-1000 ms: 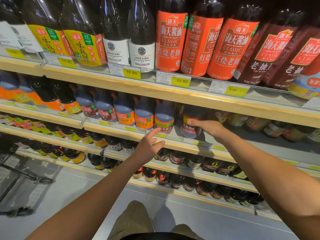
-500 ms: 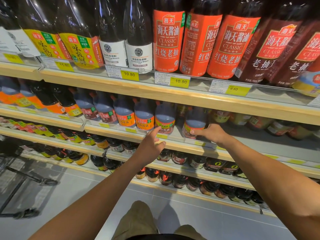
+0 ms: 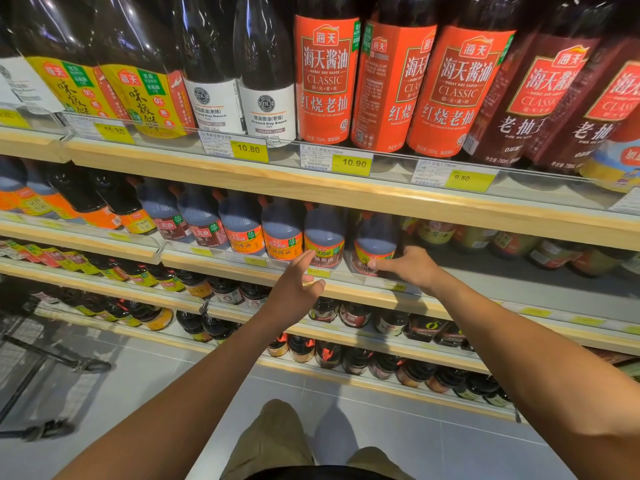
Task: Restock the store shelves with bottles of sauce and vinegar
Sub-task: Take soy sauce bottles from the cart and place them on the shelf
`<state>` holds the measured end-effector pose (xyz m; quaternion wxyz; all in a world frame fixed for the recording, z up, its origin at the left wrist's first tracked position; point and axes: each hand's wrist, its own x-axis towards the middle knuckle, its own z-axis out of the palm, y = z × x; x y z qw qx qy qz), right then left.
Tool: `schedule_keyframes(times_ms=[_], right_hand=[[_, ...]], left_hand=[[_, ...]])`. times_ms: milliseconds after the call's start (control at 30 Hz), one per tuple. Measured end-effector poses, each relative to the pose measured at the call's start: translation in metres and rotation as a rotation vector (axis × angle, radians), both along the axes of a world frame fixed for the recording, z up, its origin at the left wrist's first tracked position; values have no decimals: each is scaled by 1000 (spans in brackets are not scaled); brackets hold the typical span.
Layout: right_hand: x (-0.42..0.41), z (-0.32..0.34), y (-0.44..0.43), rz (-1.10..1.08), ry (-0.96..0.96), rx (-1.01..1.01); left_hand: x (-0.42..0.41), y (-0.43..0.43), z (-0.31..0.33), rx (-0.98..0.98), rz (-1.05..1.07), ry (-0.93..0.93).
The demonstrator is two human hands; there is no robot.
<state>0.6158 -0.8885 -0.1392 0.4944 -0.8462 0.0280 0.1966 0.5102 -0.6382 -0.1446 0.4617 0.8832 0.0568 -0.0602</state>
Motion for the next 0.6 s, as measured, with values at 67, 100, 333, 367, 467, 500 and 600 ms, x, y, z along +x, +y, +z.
schedule_keyframes(times_ms=[67,100,333,367,467,500,600], right_hand=[[1,0,7,-3,8,6],[1,-1,10,-2,3,5],[-2,1,16,22,-21,-6],[-2,2,17,25,-17,-5],[-4,11,17,57,-6,-30],[-6,15,16,68,-11,-38],[-15,28,9,85,-80,-28]], left_hand=[[0,1,-1,-3,0,6],[0,1,-1,-6,0,7],[2,2,2,-30,-5,19],[1,1,3,-28,-8,17],[-3,1,8,-12,-6,9],[-4,1,10,-8,-2,6],[-10,-1,20,13,0,-17]])
